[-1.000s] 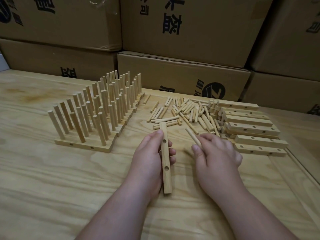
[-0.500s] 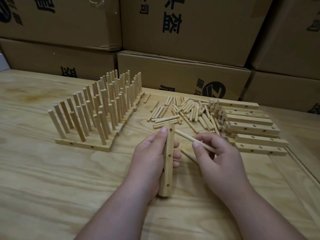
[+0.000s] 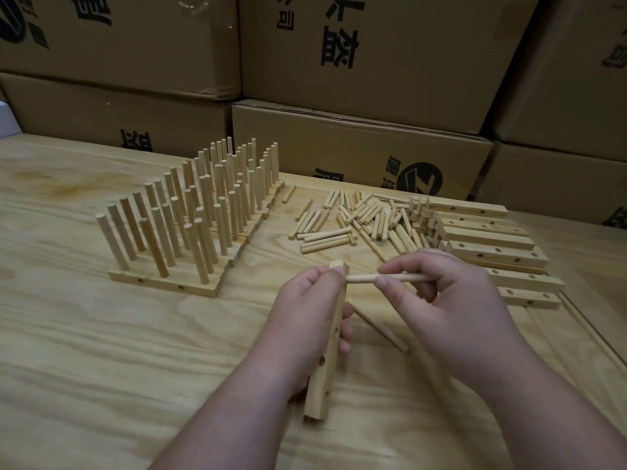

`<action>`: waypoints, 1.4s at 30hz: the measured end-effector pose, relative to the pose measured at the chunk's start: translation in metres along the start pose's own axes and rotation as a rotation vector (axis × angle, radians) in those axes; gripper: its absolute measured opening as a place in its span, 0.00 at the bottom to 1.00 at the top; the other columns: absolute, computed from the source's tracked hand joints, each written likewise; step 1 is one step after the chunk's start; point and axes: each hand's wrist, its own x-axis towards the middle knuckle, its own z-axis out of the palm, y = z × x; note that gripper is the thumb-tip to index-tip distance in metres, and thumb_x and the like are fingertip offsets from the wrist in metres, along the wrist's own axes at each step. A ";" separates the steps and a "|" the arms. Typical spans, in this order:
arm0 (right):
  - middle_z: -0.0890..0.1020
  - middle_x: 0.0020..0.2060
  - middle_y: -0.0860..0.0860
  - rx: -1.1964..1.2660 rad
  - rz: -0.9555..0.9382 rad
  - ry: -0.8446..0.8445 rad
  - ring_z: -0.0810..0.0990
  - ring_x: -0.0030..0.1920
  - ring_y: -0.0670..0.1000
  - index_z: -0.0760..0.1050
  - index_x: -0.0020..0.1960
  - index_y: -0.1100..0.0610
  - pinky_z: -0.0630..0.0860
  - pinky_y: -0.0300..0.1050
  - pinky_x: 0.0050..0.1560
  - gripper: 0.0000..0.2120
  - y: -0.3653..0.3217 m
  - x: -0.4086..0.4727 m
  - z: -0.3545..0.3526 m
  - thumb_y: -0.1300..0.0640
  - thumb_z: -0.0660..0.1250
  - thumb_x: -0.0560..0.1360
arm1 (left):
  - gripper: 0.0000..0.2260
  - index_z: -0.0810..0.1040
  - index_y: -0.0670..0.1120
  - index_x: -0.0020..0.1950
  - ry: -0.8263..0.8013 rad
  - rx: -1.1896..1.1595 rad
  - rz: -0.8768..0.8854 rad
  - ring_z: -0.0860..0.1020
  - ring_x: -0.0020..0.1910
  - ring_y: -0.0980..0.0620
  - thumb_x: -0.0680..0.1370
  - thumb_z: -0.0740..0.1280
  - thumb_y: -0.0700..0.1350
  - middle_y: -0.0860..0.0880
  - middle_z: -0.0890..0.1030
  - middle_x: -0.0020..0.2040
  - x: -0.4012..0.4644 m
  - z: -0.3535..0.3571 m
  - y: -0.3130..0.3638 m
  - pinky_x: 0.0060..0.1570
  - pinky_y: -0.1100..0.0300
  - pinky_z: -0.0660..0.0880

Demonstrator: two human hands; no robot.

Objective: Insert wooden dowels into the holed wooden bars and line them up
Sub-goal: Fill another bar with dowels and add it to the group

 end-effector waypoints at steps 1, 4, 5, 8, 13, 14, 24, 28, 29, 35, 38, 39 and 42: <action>0.74 0.33 0.27 -0.011 -0.002 -0.005 0.75 0.37 0.33 0.82 0.43 0.45 0.67 0.23 0.35 0.06 -0.001 0.001 -0.001 0.55 0.76 0.72 | 0.14 0.83 0.58 0.37 -0.008 0.010 -0.004 0.76 0.26 0.52 0.81 0.65 0.53 0.49 0.79 0.31 0.000 0.000 0.000 0.23 0.60 0.73; 0.75 0.33 0.29 -0.021 0.014 -0.003 0.75 0.36 0.35 0.82 0.42 0.44 0.68 0.25 0.35 0.05 -0.002 0.001 -0.002 0.54 0.76 0.72 | 0.13 0.83 0.56 0.38 -0.017 0.045 -0.026 0.76 0.25 0.52 0.79 0.64 0.57 0.48 0.78 0.31 -0.001 0.000 0.001 0.23 0.61 0.73; 0.76 0.33 0.30 -0.021 0.018 -0.007 0.75 0.36 0.36 0.82 0.42 0.44 0.68 0.25 0.35 0.05 -0.002 0.001 -0.001 0.54 0.76 0.72 | 0.14 0.83 0.55 0.38 -0.019 0.049 -0.039 0.75 0.25 0.52 0.77 0.63 0.59 0.48 0.78 0.30 -0.001 -0.001 0.001 0.23 0.60 0.72; 0.77 0.37 0.29 -0.046 0.009 -0.041 0.76 0.39 0.34 0.82 0.43 0.43 0.69 0.25 0.37 0.05 -0.009 0.000 -0.002 0.52 0.75 0.73 | 0.23 0.82 0.52 0.37 -0.010 0.052 -0.065 0.75 0.24 0.52 0.78 0.60 0.66 0.48 0.77 0.28 -0.001 -0.001 -0.001 0.23 0.60 0.72; 0.81 0.39 0.34 -0.268 0.100 -0.141 0.79 0.43 0.35 0.82 0.47 0.40 0.77 0.36 0.42 0.04 -0.025 0.002 -0.002 0.43 0.70 0.75 | 0.27 0.79 0.46 0.43 0.012 0.129 -0.053 0.75 0.23 0.52 0.82 0.55 0.66 0.50 0.77 0.27 0.001 0.001 -0.002 0.23 0.60 0.72; 0.81 0.40 0.35 -0.337 0.095 -0.132 0.80 0.43 0.37 0.82 0.48 0.41 0.79 0.42 0.45 0.06 -0.027 0.001 0.000 0.42 0.69 0.75 | 0.26 0.79 0.46 0.43 0.009 0.153 -0.047 0.75 0.23 0.52 0.82 0.54 0.66 0.50 0.77 0.27 0.001 0.002 -0.002 0.23 0.60 0.72; 0.82 0.34 0.37 -0.183 0.233 -0.123 0.80 0.40 0.34 0.79 0.41 0.38 0.78 0.38 0.36 0.05 -0.031 0.000 0.005 0.46 0.71 0.75 | 0.28 0.79 0.45 0.45 0.030 0.151 -0.103 0.75 0.23 0.52 0.81 0.54 0.67 0.50 0.77 0.27 0.001 0.001 -0.004 0.23 0.60 0.72; 0.81 0.31 0.39 -0.407 0.146 -0.066 0.80 0.36 0.41 0.80 0.40 0.42 0.78 0.43 0.36 0.06 -0.042 -0.003 0.012 0.46 0.70 0.76 | 0.28 0.79 0.45 0.45 0.030 0.197 -0.064 0.76 0.23 0.54 0.82 0.53 0.66 0.51 0.77 0.26 0.001 0.005 -0.004 0.23 0.61 0.73; 0.80 0.31 0.41 -0.504 0.099 -0.037 0.79 0.36 0.43 0.81 0.40 0.45 0.77 0.43 0.35 0.07 -0.046 -0.005 0.015 0.46 0.69 0.76 | 0.27 0.79 0.45 0.44 0.029 0.219 -0.044 0.76 0.23 0.56 0.83 0.52 0.65 0.53 0.77 0.26 0.001 0.005 -0.004 0.23 0.63 0.73; 0.79 0.31 0.44 -0.574 0.064 -0.018 0.78 0.34 0.44 0.80 0.40 0.48 0.73 0.39 0.32 0.09 -0.049 -0.009 0.027 0.47 0.65 0.77 | 0.27 0.81 0.46 0.46 0.042 0.227 -0.051 0.79 0.24 0.59 0.83 0.52 0.64 0.53 0.80 0.28 0.001 0.003 -0.003 0.21 0.66 0.72; 0.80 0.29 0.38 -0.332 0.170 -0.033 0.80 0.36 0.37 0.80 0.40 0.43 0.70 0.28 0.33 0.07 -0.036 -0.005 0.022 0.47 0.67 0.76 | 0.30 0.80 0.43 0.46 0.050 0.163 -0.088 0.76 0.23 0.53 0.82 0.52 0.66 0.49 0.78 0.28 0.003 0.001 -0.004 0.23 0.61 0.72; 0.81 0.32 0.36 -0.235 0.220 -0.046 0.81 0.38 0.36 0.81 0.42 0.42 0.72 0.29 0.35 0.04 -0.031 -0.005 0.021 0.47 0.70 0.76 | 0.30 0.80 0.44 0.46 0.058 0.152 -0.094 0.76 0.23 0.53 0.82 0.52 0.66 0.49 0.78 0.27 0.003 0.001 -0.005 0.23 0.61 0.72; 0.83 0.35 0.32 -0.051 0.293 -0.061 0.81 0.39 0.33 0.80 0.42 0.40 0.75 0.31 0.37 0.04 -0.021 -0.006 0.021 0.48 0.72 0.75 | 0.30 0.79 0.44 0.47 0.064 0.124 -0.107 0.75 0.22 0.53 0.81 0.52 0.67 0.51 0.77 0.26 0.004 0.001 -0.005 0.23 0.61 0.72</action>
